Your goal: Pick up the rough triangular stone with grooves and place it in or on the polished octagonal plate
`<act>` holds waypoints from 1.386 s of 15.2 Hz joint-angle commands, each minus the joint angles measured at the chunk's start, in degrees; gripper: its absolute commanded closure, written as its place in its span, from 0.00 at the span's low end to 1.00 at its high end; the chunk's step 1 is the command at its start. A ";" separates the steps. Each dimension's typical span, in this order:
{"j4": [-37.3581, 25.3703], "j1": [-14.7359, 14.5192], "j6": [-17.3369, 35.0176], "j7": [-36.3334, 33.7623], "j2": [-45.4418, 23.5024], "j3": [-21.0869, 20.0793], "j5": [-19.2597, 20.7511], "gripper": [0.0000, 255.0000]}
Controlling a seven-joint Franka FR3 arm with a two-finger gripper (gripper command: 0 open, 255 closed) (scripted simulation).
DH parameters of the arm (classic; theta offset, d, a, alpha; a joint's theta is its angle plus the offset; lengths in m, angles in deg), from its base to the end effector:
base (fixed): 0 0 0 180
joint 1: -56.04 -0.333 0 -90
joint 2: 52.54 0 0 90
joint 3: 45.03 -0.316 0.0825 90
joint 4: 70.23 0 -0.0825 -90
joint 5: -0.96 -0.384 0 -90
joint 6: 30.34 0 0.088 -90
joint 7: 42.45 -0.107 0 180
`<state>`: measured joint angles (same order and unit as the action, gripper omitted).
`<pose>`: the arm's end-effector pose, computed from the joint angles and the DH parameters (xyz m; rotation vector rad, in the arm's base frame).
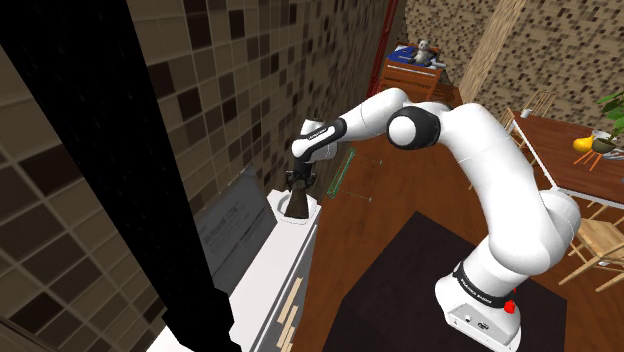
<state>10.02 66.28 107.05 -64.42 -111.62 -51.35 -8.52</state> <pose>0.7092 -0.0614 0.0804 -2.7985 0.9085 0.0934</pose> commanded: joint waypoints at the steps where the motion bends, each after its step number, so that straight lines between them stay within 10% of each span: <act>1: -0.91 -0.17 0.36 0.10 -1.55 -0.07 0.02 1.00; 10: -1.36 -0.19 0.58 0.16 -2.23 -0.06 0.02 1.00; 11: -1.32 -0.20 0.59 0.16 -2.20 -0.06 0.02 0.00; 21: 1.87 0.78 -2.41 0.28 3.88 -0.01 -0.01 0.00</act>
<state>11.69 66.96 105.19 -64.13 -108.42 -51.37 -8.54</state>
